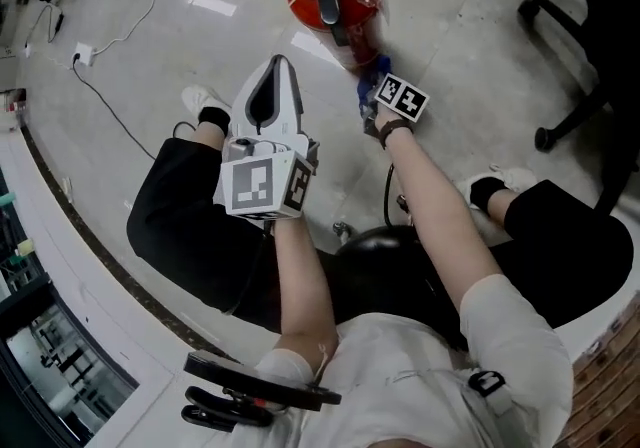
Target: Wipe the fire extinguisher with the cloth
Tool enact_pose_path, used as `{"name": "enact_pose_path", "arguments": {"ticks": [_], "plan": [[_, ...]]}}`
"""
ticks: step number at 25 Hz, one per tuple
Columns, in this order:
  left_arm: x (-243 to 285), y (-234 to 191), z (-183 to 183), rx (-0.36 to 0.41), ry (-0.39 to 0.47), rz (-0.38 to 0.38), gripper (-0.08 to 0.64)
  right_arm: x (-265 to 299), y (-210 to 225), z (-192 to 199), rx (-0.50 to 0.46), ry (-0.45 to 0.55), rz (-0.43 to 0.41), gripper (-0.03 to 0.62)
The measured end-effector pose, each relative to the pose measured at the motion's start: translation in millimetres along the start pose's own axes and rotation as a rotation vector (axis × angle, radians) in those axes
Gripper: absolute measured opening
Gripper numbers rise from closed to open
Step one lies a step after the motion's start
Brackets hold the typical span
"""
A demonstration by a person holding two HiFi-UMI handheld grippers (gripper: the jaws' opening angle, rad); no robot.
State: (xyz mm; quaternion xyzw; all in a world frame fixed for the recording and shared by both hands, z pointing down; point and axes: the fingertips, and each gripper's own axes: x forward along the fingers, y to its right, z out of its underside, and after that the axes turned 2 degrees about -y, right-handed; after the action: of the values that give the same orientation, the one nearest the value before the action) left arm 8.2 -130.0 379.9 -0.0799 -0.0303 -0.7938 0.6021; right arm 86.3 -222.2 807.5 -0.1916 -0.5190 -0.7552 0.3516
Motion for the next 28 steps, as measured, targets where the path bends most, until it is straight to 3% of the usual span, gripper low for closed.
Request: {"name": "enact_pose_path", "arguments": {"ticks": [2,4,6,8,10,13,19,24,28], "plan": [[1.3,-1.0,-4.4,-0.007,0.005,-0.003,0.0,-1.3,1.0,-12.3,-0.037,-0.008,0.023,0.074],[2.4,0.4,-10.6,-0.017,0.029,0.014,0.0,-21.3,-11.0,-48.9,0.003,0.102,-0.015,0.074],[0.2,1.5,-21.0,-0.021,0.066,0.034,0.0,-51.6,-40.9,-92.4,0.06,0.228,-0.134,0.074],[-7.7,5.1,-33.7,-0.032,0.09,0.045,0.001,-86.8,-75.1,-124.5,0.071,0.286,-0.257,0.075],[-18.3,10.8,-44.6,-0.037,0.11,0.047,0.0,-120.2,-107.0,-145.4,0.019,0.296,-0.333,0.072],[-28.0,21.6,-51.3,-0.031,0.13,0.055,0.0,-165.7,-146.0,-169.3,-0.11,0.331,-0.365,0.075],[-39.5,31.5,-59.6,-0.022,0.149,0.073,0.0,-239.9,-200.7,-197.6,-0.129,0.479,-0.488,0.077],[-44.5,25.2,-68.1,-0.011,0.159,0.052,0.0,-257.8,-243.5,-199.7,-0.162,0.483,-0.58,0.075],[-38.3,28.4,-58.6,-0.007,0.148,0.084,0.0,-257.5,-266.6,-194.3,-0.18,0.489,-0.638,0.074]]}}
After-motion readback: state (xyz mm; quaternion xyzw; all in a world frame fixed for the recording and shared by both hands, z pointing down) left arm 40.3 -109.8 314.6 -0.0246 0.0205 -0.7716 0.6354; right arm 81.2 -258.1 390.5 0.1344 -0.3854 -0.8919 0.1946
